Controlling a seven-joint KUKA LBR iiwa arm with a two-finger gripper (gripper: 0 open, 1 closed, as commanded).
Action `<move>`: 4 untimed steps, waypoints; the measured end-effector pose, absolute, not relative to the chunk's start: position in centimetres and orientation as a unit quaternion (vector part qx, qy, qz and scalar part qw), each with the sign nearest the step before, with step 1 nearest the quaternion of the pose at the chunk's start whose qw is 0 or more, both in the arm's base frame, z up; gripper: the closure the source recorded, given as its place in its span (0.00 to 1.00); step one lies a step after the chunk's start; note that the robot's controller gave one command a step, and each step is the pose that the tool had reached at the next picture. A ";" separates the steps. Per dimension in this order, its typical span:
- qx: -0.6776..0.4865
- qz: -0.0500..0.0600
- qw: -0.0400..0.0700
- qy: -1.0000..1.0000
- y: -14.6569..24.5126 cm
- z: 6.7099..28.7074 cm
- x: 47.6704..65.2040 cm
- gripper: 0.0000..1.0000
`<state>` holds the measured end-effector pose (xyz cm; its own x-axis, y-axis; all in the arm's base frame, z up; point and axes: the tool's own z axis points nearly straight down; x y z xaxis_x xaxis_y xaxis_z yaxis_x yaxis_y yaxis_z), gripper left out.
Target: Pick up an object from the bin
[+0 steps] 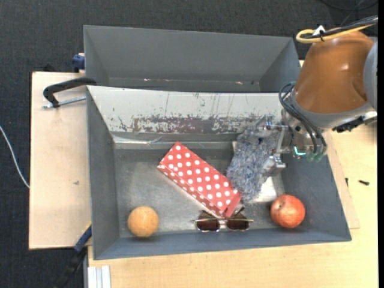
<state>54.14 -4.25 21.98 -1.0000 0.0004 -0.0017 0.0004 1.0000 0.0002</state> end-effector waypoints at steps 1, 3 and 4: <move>0.000 0.000 0.001 1.000 -4.2 22.0 54.1 0.00; -0.175 0.000 0.004 0.984 -6.6 16.1 59.4 0.00; -0.322 0.000 0.002 0.947 -6.2 14.0 59.2 0.00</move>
Offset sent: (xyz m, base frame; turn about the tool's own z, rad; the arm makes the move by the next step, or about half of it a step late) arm 0.0375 -0.0216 -0.0618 -0.2537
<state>59.18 -6.24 14.04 -0.7932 -0.6089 -0.0032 -0.6089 0.7932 -0.0015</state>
